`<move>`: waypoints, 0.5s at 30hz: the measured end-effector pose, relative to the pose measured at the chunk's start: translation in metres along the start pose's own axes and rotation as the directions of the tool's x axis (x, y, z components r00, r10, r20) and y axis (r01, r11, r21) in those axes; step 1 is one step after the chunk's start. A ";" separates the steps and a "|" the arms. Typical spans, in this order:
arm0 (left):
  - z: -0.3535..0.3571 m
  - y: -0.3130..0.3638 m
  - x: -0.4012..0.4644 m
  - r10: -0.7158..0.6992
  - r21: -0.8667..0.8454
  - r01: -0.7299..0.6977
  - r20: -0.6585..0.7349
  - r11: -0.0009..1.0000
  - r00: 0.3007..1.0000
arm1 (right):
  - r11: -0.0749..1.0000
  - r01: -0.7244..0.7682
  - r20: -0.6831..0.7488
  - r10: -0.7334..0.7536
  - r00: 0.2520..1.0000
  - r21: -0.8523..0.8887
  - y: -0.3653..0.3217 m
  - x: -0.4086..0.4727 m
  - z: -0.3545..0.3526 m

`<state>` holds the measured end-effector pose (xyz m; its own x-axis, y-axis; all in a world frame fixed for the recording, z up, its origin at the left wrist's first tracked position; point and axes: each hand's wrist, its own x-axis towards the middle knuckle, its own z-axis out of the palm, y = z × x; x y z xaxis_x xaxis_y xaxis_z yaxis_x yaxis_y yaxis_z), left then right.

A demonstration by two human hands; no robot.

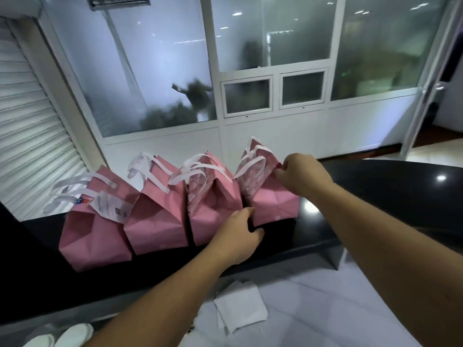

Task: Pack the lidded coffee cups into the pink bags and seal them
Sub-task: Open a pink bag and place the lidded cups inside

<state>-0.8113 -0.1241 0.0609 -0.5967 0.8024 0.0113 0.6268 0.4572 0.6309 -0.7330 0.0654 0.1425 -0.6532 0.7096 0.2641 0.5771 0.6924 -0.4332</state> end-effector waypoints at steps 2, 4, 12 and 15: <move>0.000 -0.005 -0.014 0.057 0.151 -0.049 -0.049 0.987 0.997 | 1.000 -0.004 -0.024 0.004 1.000 -0.022 0.004 -0.036 -0.002; 0.001 -0.006 -0.031 0.141 0.272 -0.112 -0.092 0.956 0.986 | 0.999 -0.037 -0.076 0.035 0.996 -0.026 0.010 -0.076 0.001; 0.041 -0.008 -0.096 0.418 0.522 -0.377 0.043 0.765 0.907 | 0.944 -0.299 -0.060 0.293 0.954 -0.143 0.036 -0.257 0.037; 0.078 0.003 -0.125 0.507 0.528 -0.496 0.138 0.689 0.851 | 0.891 -0.393 -0.077 0.386 0.920 -0.227 0.047 -0.328 0.037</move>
<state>-0.6957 -0.1934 0.0013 -0.1214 0.9673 0.2225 0.9926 0.1201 0.0196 -0.5095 -0.1399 0.0031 -0.3405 0.9294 0.1420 0.8822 0.3681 -0.2936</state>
